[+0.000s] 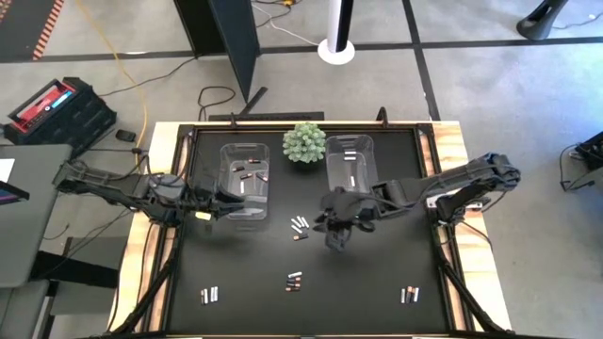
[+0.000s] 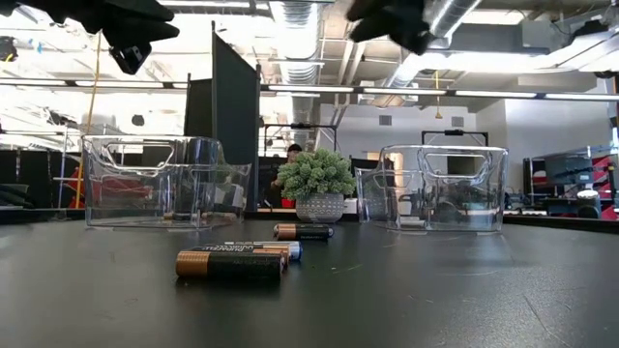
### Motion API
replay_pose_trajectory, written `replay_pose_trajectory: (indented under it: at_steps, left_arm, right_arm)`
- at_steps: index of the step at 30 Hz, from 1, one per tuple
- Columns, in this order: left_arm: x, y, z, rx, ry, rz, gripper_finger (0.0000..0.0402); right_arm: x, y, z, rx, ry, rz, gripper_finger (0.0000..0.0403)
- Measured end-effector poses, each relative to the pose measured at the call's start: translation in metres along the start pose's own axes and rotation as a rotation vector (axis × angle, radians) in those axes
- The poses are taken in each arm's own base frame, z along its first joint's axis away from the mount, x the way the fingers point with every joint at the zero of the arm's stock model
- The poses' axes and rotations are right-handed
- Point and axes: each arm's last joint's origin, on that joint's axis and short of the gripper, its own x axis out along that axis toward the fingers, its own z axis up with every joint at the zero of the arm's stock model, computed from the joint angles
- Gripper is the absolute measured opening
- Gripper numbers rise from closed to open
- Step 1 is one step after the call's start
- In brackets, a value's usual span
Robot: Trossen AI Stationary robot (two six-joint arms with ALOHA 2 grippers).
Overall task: Sort batteries
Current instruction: Put the black-brown battery into the left transparent bin
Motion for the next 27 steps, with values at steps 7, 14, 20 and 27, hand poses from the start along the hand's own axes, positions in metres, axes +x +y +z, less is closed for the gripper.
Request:
replay_pose_trajectory:
  at_steps: [7,14,20,27]
  left_arm:
    - [0.0,0.0,0.0,0.011,0.0,-0.002,0.0091]
    - [-0.002,0.0,0.001,0.012,-0.003,-0.015,0.0091]
    - [-0.016,-0.001,0.003,0.012,-0.03,-0.076,0.0091]
    - [-0.031,0.002,0.001,0.051,-0.023,-0.093,0.0091]
  right_arm:
    - [0.037,0.007,0.009,-0.212,0.125,-0.041,0.0184]
    - [0.088,0.017,0.017,-0.427,0.268,-0.072,0.02]
    - [0.126,0.011,0.009,-0.495,0.374,-0.097,0.0189]
    - [0.157,-0.003,-0.006,-0.482,0.459,-0.114,0.0182]
